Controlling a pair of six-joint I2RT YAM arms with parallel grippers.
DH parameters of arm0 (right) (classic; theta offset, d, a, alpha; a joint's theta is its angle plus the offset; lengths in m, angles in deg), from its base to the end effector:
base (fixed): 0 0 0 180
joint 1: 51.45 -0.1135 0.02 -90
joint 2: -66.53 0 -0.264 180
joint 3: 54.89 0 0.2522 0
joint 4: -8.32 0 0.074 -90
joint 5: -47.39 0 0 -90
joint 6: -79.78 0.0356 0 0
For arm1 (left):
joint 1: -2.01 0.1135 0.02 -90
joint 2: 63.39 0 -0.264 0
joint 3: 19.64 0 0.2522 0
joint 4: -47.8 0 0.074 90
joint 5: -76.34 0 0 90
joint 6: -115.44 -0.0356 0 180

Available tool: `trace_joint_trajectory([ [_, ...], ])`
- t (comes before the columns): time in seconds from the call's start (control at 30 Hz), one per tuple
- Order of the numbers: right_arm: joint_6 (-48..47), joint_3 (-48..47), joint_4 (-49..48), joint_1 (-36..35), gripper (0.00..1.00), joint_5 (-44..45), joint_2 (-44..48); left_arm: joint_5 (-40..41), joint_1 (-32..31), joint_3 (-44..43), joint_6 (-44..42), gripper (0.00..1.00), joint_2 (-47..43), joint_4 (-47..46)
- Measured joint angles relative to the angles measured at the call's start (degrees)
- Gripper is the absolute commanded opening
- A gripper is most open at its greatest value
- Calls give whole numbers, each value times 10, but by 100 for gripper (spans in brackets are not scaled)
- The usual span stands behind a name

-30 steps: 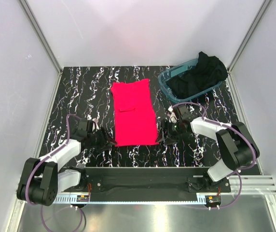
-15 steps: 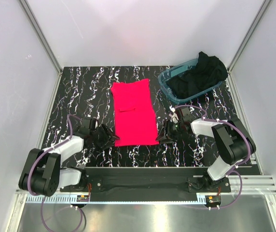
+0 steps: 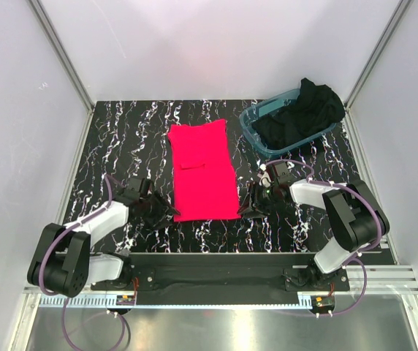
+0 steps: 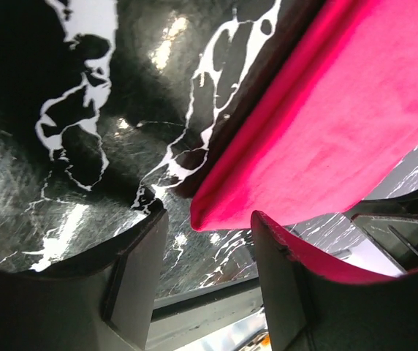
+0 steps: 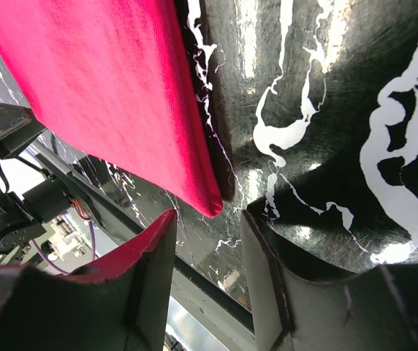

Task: Fold and stack the t-shirts
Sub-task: Fold the tshirt

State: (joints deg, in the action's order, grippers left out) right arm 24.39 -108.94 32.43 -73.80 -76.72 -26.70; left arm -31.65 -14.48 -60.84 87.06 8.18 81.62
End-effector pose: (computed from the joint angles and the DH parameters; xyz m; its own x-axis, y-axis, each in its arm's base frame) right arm 0.2485 0.1238 0.1253 -0.9912 0.1009 -0.0854 0.0183 0.7443 0.6676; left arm 0.1897 -0.0676 0.1394 -0.7613 -0.6473 0.0377 -0.5699 0.6402 -0.5152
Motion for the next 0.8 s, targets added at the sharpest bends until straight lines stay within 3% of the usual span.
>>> trace_joint_trajectory([
  [0.33,0,-2,2,0,49,0,-1,-45,-17,16,73,50,34,-57],
  [0.53,2,-5,1,0,64,-11,0,-41,-17,17,91,45,33,-53],
  [0.8,21,8,-23,0,61,-26,0,-37,-17,27,96,37,28,-57],
])
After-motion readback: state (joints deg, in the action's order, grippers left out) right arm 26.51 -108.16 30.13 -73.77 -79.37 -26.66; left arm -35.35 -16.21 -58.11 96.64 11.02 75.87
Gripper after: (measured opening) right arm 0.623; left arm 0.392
